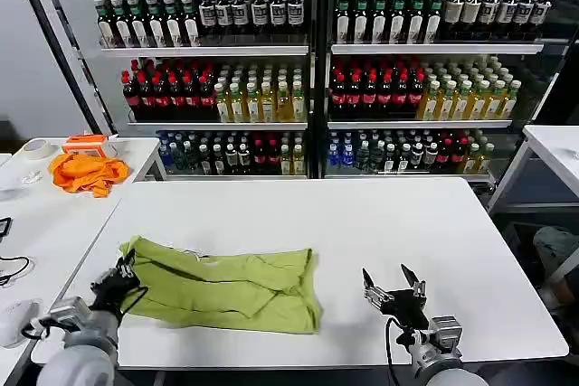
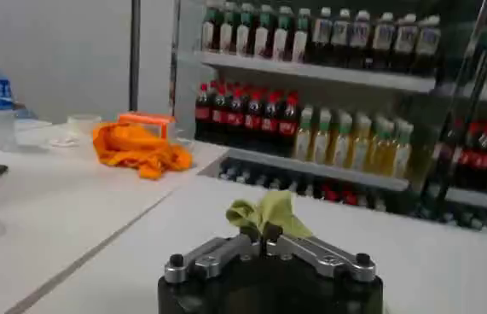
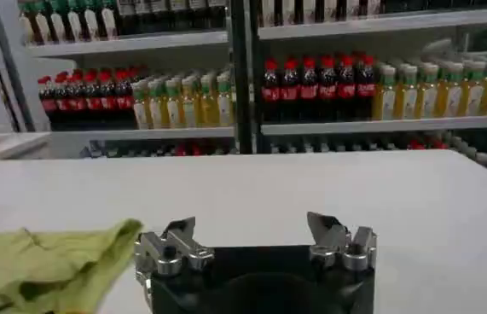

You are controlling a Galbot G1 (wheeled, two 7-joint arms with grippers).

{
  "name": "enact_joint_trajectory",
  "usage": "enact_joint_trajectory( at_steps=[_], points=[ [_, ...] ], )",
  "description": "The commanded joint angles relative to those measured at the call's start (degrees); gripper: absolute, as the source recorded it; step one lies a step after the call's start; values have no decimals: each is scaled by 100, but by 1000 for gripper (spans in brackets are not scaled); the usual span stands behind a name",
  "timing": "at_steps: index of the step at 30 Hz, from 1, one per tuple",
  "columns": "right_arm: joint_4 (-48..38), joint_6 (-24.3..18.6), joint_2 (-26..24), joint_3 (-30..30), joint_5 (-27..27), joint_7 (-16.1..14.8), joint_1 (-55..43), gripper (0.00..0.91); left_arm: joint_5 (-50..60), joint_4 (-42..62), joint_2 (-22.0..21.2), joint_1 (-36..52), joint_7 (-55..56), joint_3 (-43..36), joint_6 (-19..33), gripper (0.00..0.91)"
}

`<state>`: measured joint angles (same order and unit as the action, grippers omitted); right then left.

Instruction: Fold and organize the clothes.

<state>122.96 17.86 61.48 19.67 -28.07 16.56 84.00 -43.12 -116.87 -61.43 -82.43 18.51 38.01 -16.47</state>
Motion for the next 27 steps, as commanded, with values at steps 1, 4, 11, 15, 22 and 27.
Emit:
enact_joint_trajectory(
  at_steps=[1,4,11,15,22,27],
  points=[
    [-72,-3,11,-12,10,-2,-35,907,-2465,-994,266,410,-100,-426,-301,20],
    [-94,-3,38,-20,29,0,-33,907,-2529,-1037,-102,600,-156,-1012,-281,20],
    [-128,-2,8,-4,32,-3,-99,907,-2346,-457,-889,1089,-111,-1968,-135,20],
    [-153,-2,-12,4,22,-7,-145,907,-2233,-142,-1114,1288,-41,-2286,-126,20],
    [-197,-3,10,-2,15,-11,-190,907,-1877,429,-1319,1458,-42,-2759,-101,20],
    [-202,-4,-5,16,4,-9,-207,907,-1431,605,-1361,1468,-135,-2904,-150,20]
  ],
)
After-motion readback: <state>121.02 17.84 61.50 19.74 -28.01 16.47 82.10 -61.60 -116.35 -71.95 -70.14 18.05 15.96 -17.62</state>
